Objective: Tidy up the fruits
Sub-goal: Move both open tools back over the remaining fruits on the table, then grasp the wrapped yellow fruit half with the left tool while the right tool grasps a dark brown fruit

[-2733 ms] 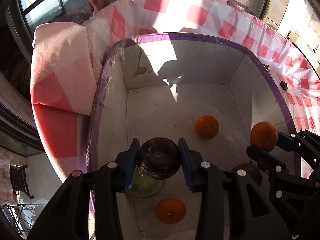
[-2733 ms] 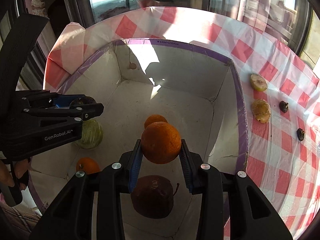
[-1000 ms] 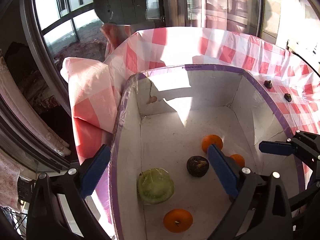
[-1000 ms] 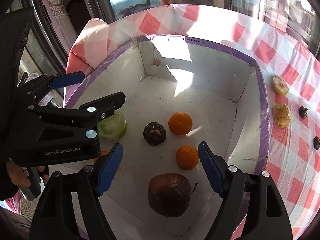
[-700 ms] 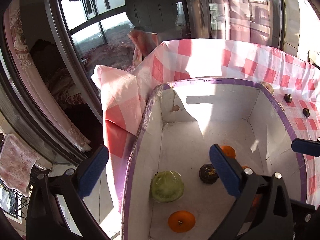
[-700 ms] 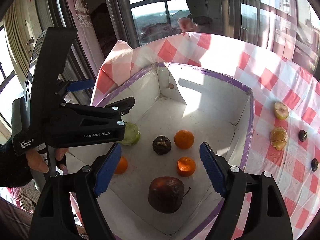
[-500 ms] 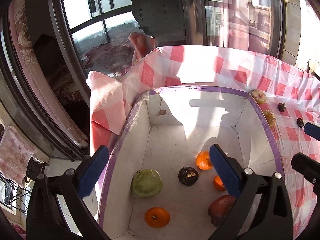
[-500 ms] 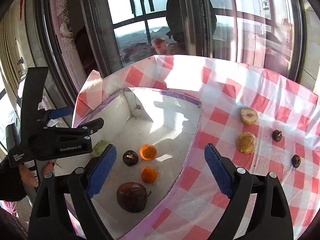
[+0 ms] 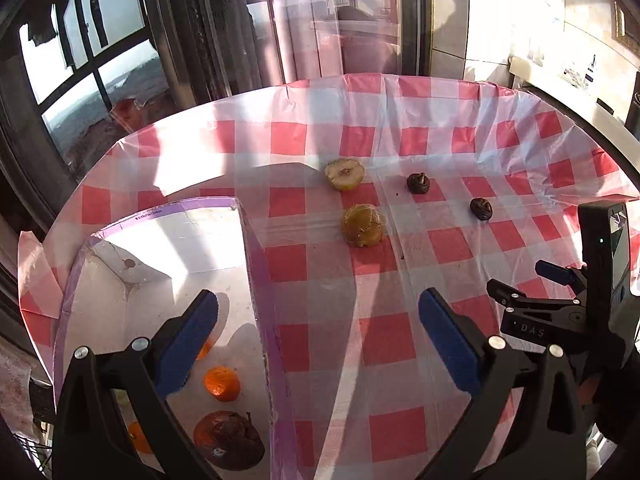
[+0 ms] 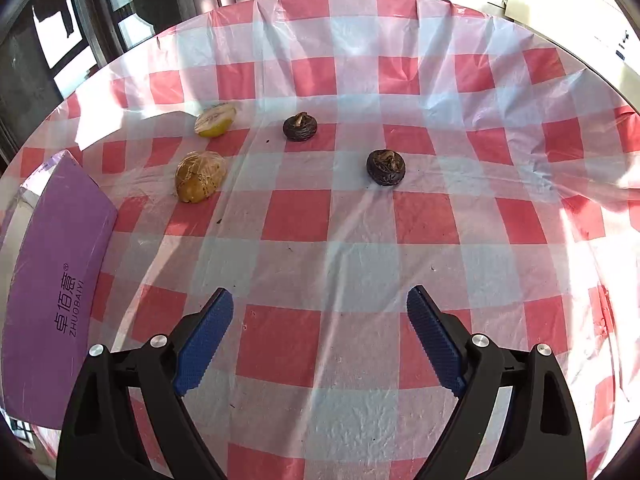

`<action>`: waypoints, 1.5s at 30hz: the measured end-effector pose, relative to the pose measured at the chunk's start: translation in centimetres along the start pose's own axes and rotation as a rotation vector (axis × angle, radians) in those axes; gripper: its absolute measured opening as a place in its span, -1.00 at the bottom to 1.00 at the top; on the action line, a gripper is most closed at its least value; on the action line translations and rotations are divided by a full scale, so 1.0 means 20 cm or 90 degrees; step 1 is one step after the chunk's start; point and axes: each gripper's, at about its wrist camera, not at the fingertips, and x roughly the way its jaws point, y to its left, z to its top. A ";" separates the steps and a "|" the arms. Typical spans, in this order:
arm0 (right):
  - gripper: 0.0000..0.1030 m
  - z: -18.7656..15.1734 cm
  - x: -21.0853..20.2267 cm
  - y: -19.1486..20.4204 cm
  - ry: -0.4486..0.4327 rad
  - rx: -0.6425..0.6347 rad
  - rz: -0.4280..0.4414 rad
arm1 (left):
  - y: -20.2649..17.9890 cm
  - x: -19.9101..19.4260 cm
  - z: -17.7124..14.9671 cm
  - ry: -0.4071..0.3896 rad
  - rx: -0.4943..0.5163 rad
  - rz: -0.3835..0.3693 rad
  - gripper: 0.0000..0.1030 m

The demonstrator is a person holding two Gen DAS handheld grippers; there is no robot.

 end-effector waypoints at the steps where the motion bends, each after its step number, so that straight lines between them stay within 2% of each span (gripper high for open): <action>1: 0.66 0.01 0.04 -0.02 0.002 -0.005 -0.006 | -0.06 0.02 0.01 0.006 0.013 -0.011 0.95; 5: 0.63 0.09 0.18 -0.09 0.008 -0.027 -0.023 | -0.28 0.13 -0.02 0.046 0.061 -0.043 0.95; 8: 0.55 0.17 0.28 -0.12 0.009 -0.040 -0.033 | -0.38 0.24 -0.09 0.095 0.071 -0.053 0.95; 13: 0.44 0.31 0.42 -0.18 -0.005 -0.043 -0.018 | -0.42 0.38 -0.20 0.165 0.065 -0.049 0.95; 16: 0.43 0.39 0.48 -0.19 -0.023 -0.059 -0.007 | -0.41 0.44 -0.23 0.189 0.055 -0.040 0.95; 18: 0.32 0.42 0.49 -0.20 -0.040 -0.068 0.006 | -0.40 0.49 -0.21 0.198 0.049 -0.032 0.95; 23: -0.06 0.42 0.48 -0.18 -0.058 -0.082 0.022 | -0.36 0.65 -0.08 0.190 0.018 -0.010 0.95; 26: -0.26 0.43 0.48 -0.21 -0.060 -0.058 0.028 | -0.33 0.76 0.04 0.169 -0.008 0.011 0.95; 29: -0.27 0.43 0.49 -0.21 -0.061 -0.051 0.036 | -0.29 0.88 0.17 0.153 -0.042 0.024 0.94; 31: -0.27 0.43 0.49 -0.21 -0.061 -0.048 0.040 | -0.27 0.95 0.24 0.139 -0.056 0.027 0.86; 36: -0.26 0.41 0.48 -0.23 -0.060 -0.047 0.042 | -0.20 1.15 0.38 0.150 -0.092 0.019 0.46; 38: -0.26 0.41 0.48 -0.24 -0.059 -0.046 0.043 | -0.18 1.20 0.39 0.162 -0.098 0.027 0.31; 39: -0.26 0.41 0.48 -0.24 -0.059 -0.044 0.045 | -0.17 1.21 0.39 0.152 -0.111 0.018 0.24; 41: -0.26 0.41 0.48 -0.24 -0.059 -0.042 0.047 | -0.17 1.21 0.38 0.152 -0.113 0.008 0.23; 45: -0.26 0.41 0.49 -0.23 -0.059 -0.043 0.047 | -0.22 1.15 0.32 0.157 -0.077 -0.017 0.22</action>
